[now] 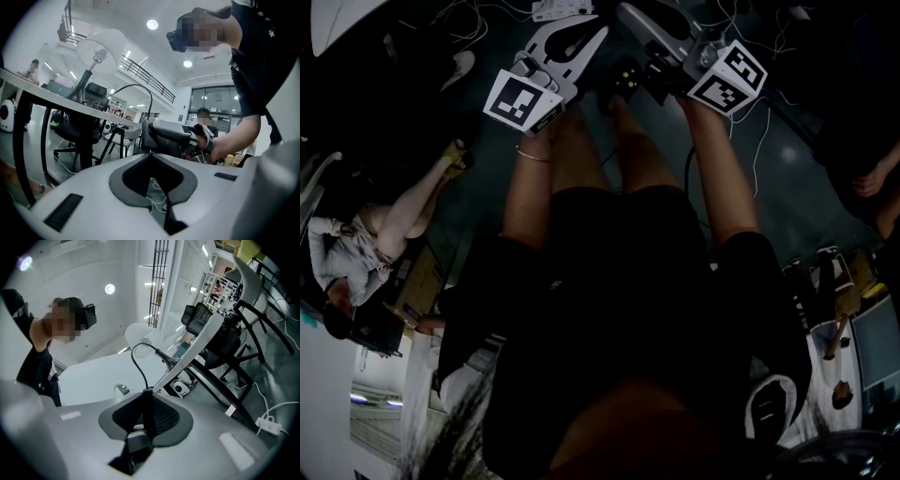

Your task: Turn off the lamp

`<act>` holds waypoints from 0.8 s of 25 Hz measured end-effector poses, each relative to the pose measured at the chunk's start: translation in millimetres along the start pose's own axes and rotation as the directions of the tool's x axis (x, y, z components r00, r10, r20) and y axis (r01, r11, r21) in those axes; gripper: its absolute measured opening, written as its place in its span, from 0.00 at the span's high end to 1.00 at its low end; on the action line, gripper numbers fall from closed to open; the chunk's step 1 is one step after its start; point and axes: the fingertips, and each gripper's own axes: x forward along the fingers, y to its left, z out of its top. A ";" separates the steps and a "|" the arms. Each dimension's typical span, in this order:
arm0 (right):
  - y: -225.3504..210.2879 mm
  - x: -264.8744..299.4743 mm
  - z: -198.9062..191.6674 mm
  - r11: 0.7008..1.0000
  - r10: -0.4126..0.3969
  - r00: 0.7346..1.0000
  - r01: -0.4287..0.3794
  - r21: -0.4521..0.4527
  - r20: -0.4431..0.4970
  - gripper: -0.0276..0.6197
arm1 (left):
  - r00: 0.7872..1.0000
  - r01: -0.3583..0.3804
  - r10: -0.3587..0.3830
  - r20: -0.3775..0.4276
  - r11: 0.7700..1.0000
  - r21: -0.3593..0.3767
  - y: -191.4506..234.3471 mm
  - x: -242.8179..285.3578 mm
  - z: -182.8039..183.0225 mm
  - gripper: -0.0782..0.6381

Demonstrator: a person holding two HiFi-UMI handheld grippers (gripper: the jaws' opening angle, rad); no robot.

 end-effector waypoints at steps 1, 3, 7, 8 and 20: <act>-0.4 -0.4 -0.4 1.000 -0.004 1.000 0.004 -0.004 -0.001 0.86 | 1.000 -0.005 0.005 -0.002 1.000 0.002 0.3 0.0 -0.5 0.86; -1.4 -0.9 -1.0 1.000 -0.012 1.000 0.012 -0.009 -0.003 0.86 | 1.000 -0.012 0.012 -0.005 1.000 0.002 0.8 0.1 -1.5 0.86; -6.5 -1.9 -2.0 0.999 -0.036 0.999 0.036 -0.002 0.002 0.86 | 1.000 -0.021 0.021 -0.011 1.000 -0.009 3.6 -0.6 -4.5 0.86; -7.4 -2.2 -2.4 0.999 -0.040 0.999 0.040 -0.002 0.001 0.86 | 1.000 -0.023 0.022 -0.012 1.000 -0.012 4.4 -1.0 -5.4 0.86; -33.5 -1.1 0.1 0.993 -0.115 0.993 0.115 -0.024 0.020 0.86 | 0.998 -0.067 0.066 -0.022 0.998 -0.022 26.0 -10.1 -11.2 0.86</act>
